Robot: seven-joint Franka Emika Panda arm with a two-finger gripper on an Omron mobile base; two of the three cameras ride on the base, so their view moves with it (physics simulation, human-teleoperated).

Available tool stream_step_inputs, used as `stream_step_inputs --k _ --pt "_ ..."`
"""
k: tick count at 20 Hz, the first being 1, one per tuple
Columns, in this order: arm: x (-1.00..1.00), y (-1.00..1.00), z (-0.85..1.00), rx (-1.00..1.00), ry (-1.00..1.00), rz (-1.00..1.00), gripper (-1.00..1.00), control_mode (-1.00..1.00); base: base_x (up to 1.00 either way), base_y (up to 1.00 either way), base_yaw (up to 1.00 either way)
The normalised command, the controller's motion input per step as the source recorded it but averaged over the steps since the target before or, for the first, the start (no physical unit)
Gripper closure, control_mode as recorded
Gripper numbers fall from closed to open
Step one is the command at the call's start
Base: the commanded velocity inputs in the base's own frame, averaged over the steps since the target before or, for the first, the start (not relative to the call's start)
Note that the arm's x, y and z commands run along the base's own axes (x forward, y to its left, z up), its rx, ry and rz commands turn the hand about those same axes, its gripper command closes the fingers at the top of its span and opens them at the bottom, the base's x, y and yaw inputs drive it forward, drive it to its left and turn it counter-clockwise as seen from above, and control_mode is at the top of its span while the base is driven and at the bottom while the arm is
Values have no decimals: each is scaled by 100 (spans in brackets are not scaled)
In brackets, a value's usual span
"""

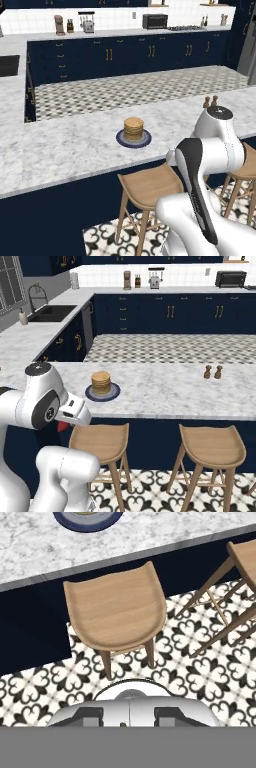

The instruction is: Take the strawberry from the fridge and place it on top of the pancake, located on the dining counter.

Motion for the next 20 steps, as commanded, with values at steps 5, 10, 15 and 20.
stream_step_inputs --k 5,10,15,20 --pt "0 0 0 0 0 0 100 100 68 17 -5" --pt "0 0 0 0 0 0 100 100 77 30 2" --pt "97 15 38 -10 0 10 100 -100 0 0 0" --pt "100 14 15 -2 7 5 100 -100 0 0 0"
